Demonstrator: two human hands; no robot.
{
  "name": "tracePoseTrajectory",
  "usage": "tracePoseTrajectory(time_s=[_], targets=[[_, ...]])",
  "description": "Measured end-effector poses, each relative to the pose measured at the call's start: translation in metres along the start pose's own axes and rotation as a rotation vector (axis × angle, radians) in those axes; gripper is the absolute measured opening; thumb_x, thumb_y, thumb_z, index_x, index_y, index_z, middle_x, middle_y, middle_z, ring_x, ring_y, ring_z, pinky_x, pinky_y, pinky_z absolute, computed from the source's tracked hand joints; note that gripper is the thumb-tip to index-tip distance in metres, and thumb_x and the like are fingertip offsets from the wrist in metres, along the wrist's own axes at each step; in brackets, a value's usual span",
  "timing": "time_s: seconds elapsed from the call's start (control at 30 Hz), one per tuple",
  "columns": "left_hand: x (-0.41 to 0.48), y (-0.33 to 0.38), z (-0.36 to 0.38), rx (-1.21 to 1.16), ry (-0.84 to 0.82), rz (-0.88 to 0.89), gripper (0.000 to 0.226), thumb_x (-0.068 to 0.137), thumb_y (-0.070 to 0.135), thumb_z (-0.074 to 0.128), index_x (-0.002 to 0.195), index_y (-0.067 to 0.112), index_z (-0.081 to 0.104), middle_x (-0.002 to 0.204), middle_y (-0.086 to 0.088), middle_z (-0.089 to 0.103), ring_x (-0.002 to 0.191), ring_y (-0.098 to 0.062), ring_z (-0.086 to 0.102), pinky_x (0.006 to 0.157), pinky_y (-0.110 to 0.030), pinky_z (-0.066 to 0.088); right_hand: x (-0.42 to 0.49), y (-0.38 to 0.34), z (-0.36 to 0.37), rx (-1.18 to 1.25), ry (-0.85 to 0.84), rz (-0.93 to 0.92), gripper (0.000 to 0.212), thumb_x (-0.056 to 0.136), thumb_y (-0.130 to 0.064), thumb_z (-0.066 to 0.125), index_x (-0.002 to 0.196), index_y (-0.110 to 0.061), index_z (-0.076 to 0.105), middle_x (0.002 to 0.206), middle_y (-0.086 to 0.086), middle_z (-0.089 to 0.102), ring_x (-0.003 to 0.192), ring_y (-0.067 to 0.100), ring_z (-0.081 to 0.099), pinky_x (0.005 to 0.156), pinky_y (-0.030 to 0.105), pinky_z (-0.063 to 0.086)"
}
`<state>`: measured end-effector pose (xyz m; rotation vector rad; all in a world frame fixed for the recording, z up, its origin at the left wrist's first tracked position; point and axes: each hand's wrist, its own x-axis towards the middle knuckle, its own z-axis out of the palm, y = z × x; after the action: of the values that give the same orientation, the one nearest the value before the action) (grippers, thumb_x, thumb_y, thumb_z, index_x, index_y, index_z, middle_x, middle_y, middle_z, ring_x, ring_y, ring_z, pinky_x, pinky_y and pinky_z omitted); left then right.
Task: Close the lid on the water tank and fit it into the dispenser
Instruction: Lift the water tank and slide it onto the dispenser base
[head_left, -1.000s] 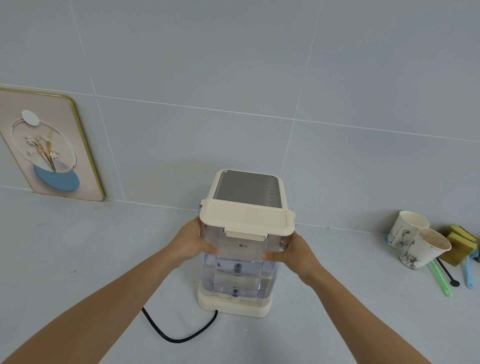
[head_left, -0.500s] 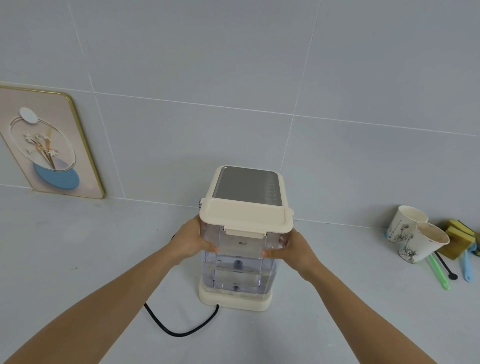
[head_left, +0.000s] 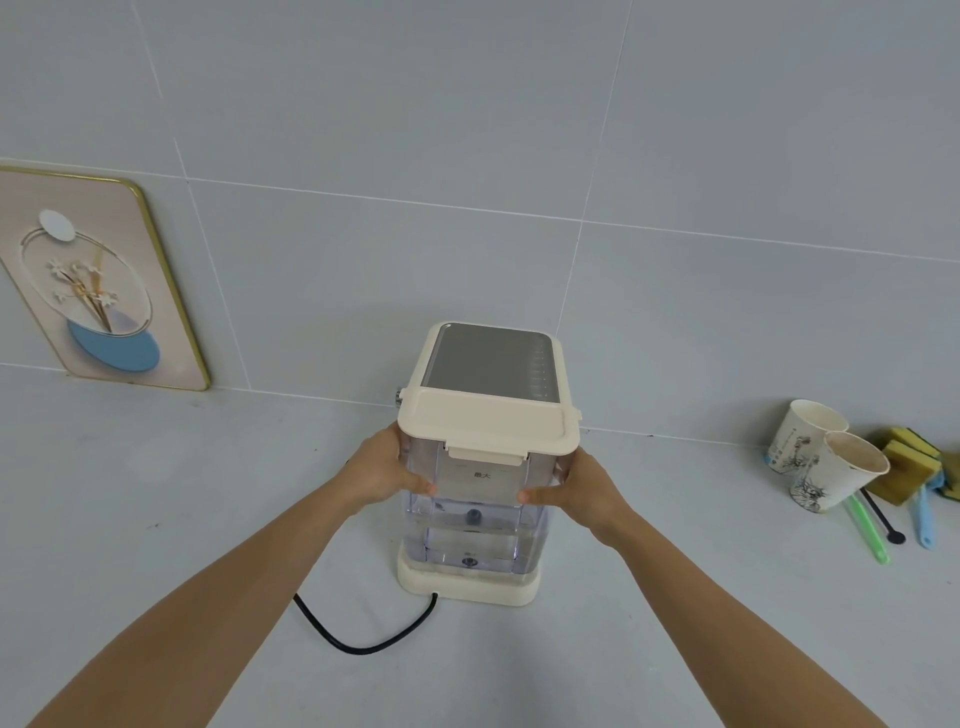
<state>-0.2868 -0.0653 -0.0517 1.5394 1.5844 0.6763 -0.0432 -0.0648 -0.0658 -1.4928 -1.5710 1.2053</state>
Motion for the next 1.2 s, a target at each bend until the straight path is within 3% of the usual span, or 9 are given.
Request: tracePoseTrajectory(time_s=[0.3, 0.5, 0.57, 0.83, 0.93, 1.0, 1.1, 1.2], targets=[[0.000, -0.004, 0.002, 0.034, -0.006, -0.034, 0.071, 0.063, 0.010, 0.080, 0.123, 0.010, 0.042, 0.108, -0.001, 0.049, 0.103, -0.019, 0.047, 0.086, -0.027, 0.038, -0.001, 0.002, 0.003, -0.001, 0.008, 0.009, 0.079, 0.060, -0.011, 0.082, 0.128, -0.019, 0.042, 0.127, -0.002, 0.054, 0.116, 0.017, 0.047, 0.091, 0.028, 0.039], [0.001, -0.007, 0.003, 0.059, -0.001, -0.036, 0.055, 0.063, 0.013, 0.081, 0.104, 0.015, 0.043, 0.099, -0.006, 0.047, 0.091, -0.020, 0.046, 0.081, -0.029, 0.039, -0.001, 0.004, 0.005, -0.012, 0.020, 0.010, 0.080, 0.061, -0.012, 0.082, 0.129, -0.019, 0.040, 0.126, -0.005, 0.052, 0.116, 0.016, 0.046, 0.091, 0.027, 0.038], [0.001, -0.008, 0.004, 0.057, -0.002, -0.028, 0.057, 0.063, 0.013, 0.080, 0.108, 0.013, 0.044, 0.100, -0.005, 0.048, 0.092, -0.020, 0.046, 0.081, -0.029, 0.039, -0.002, 0.005, 0.005, -0.012, 0.022, 0.011, 0.080, 0.061, -0.011, 0.081, 0.129, -0.019, 0.040, 0.125, -0.005, 0.052, 0.116, 0.015, 0.045, 0.091, 0.027, 0.038], [-0.001, -0.009, 0.004, 0.023, -0.012, -0.035, 0.073, 0.064, 0.010, 0.079, 0.126, 0.008, 0.040, 0.116, -0.007, 0.052, 0.115, -0.025, 0.048, 0.098, -0.035, 0.040, -0.005, 0.003, 0.006, -0.022, 0.022, 0.016, 0.081, 0.062, -0.010, 0.081, 0.130, -0.019, 0.038, 0.125, -0.008, 0.050, 0.118, 0.015, 0.043, 0.092, 0.027, 0.036], [-0.002, -0.007, 0.003, 0.028, -0.023, -0.037, 0.073, 0.065, 0.011, 0.079, 0.126, 0.009, 0.039, 0.111, -0.004, 0.051, 0.109, -0.022, 0.048, 0.094, -0.032, 0.040, -0.006, 0.001, 0.005, -0.011, 0.008, 0.030, 0.084, 0.063, -0.010, 0.080, 0.134, -0.018, 0.035, 0.136, -0.001, 0.048, 0.127, 0.021, 0.041, 0.100, 0.031, 0.038], [-0.004, -0.004, 0.002, 0.009, -0.041, -0.021, 0.077, 0.067, 0.010, 0.078, 0.131, 0.010, 0.035, 0.117, -0.003, 0.049, 0.112, -0.020, 0.046, 0.091, -0.026, 0.037, -0.009, -0.001, 0.005, -0.007, -0.003, 0.027, 0.084, 0.065, -0.011, 0.079, 0.134, -0.018, 0.033, 0.139, 0.000, 0.046, 0.130, 0.021, 0.040, 0.102, 0.033, 0.038], [-0.006, -0.003, 0.002, -0.069, -0.039, 0.044, 0.088, 0.072, 0.015, 0.074, 0.139, 0.018, 0.018, 0.137, -0.004, 0.041, 0.129, -0.020, 0.037, 0.100, -0.029, 0.034, -0.012, -0.002, 0.005, -0.010, -0.005, -0.011, 0.081, 0.069, -0.015, 0.076, 0.133, -0.017, 0.027, 0.142, -0.002, 0.040, 0.132, 0.021, 0.036, 0.100, 0.032, 0.036], [-0.017, 0.004, 0.003, -0.105, 0.038, 0.111, 0.082, 0.074, 0.024, 0.072, 0.134, 0.023, 0.017, 0.135, -0.002, 0.043, 0.130, -0.022, 0.037, 0.101, -0.035, 0.037, -0.020, -0.012, 0.003, -0.037, 0.017, -0.070, 0.087, 0.072, -0.021, 0.075, 0.136, -0.016, 0.017, 0.143, -0.004, 0.037, 0.133, 0.019, 0.035, 0.101, 0.031, 0.038]])
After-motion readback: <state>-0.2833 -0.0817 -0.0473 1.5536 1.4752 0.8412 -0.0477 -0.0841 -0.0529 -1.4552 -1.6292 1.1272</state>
